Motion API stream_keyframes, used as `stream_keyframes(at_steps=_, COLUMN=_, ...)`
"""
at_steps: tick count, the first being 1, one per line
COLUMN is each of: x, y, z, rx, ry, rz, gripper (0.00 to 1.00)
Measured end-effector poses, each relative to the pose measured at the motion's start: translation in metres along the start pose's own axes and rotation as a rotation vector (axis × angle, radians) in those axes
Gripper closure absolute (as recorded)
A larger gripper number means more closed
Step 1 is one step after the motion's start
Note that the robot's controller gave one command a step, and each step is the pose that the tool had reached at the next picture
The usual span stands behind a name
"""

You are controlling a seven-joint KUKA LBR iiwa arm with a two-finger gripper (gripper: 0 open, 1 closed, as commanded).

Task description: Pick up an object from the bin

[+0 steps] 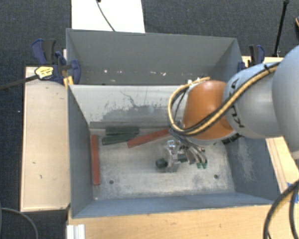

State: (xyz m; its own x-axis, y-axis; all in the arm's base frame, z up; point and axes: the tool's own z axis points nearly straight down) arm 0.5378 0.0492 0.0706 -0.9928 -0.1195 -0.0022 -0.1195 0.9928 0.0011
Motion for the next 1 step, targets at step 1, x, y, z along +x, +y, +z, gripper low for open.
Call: stream_keyframes(at_steps=1, x=-0.0374, y=-0.0260, z=-0.1940, rx=0.003, ry=-0.008, rz=-0.263, gripper=1.00)
